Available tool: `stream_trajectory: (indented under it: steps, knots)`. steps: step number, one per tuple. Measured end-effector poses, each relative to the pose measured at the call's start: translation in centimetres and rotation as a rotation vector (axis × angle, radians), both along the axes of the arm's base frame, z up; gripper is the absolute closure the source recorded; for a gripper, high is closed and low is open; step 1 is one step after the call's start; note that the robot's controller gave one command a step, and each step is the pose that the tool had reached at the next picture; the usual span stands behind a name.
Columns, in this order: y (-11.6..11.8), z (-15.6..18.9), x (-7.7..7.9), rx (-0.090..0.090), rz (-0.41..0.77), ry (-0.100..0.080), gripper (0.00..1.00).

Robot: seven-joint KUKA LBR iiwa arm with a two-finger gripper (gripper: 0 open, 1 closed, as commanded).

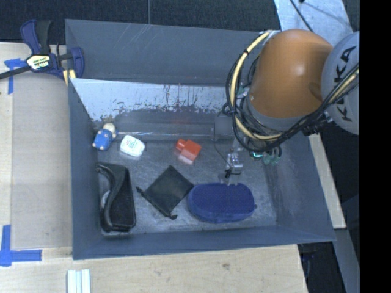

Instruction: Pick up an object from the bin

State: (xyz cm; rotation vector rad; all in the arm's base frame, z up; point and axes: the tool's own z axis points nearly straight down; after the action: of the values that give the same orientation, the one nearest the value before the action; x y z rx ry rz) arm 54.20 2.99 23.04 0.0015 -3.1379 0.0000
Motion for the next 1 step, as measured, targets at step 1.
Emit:
stream_trajectory:
  steps: [1]
  knots:
    - [-2.23,-8.86,-5.91,0.000,0.170,0.003,0.00]
